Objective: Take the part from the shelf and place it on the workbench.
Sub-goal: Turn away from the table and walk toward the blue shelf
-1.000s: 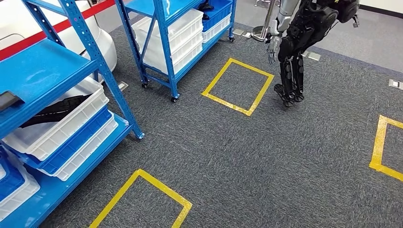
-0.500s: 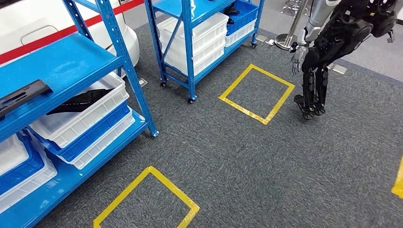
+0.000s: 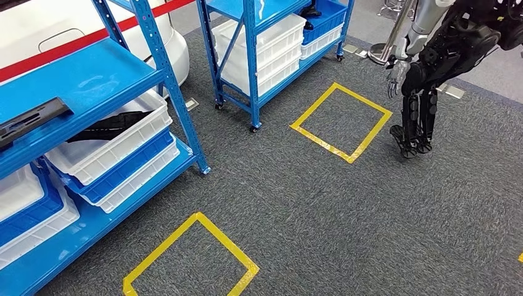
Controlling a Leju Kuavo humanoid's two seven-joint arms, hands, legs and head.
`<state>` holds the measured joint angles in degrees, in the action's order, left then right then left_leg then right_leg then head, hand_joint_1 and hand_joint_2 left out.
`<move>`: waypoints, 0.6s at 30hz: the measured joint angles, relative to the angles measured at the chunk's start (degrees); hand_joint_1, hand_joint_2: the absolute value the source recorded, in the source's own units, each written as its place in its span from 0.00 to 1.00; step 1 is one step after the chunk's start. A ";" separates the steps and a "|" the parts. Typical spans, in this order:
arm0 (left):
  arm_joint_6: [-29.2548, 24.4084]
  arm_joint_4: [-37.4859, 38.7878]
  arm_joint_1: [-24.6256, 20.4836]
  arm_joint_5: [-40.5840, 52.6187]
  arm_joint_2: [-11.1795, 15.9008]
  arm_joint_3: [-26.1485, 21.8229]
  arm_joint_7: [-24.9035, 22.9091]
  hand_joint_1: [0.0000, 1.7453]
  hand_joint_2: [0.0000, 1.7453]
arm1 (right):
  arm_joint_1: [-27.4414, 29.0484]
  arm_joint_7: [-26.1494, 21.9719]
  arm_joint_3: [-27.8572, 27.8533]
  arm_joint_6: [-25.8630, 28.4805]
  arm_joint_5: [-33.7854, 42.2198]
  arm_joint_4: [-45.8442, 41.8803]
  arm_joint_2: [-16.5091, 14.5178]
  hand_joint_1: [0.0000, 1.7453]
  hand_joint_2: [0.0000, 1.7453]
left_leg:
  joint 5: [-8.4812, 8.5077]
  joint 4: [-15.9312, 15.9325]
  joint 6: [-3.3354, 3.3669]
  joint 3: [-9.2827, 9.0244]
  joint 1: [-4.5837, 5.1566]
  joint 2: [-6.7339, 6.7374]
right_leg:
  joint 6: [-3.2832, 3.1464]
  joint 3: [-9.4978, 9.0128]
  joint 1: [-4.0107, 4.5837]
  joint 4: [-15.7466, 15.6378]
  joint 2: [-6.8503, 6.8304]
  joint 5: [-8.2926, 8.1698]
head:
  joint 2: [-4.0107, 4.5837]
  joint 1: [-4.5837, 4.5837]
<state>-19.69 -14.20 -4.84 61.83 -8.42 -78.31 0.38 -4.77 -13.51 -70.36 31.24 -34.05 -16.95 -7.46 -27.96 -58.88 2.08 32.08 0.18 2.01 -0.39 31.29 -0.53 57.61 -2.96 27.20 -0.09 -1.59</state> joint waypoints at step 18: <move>-2.19 -0.01 -0.02 -0.24 -0.37 -0.02 -0.90 0.00 1.00 | 0.11 -0.37 0.09 -0.74 -1.06 0.03 0.46 0.00 0.00 | 1.44 2.82 0.14 -1.61 -0.39 -5.12 | 2.54 1.73 -0.91 4.59 3.47 1.85 | 0.00 0.58</move>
<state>-21.88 -14.20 -4.86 61.59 -8.79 -78.34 -0.52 -4.66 -13.88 -70.27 30.50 -35.12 -16.92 -7.00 -26.53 -56.06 2.22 30.48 -0.21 -3.11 2.15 33.02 -1.44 62.20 0.52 29.05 -0.09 -1.01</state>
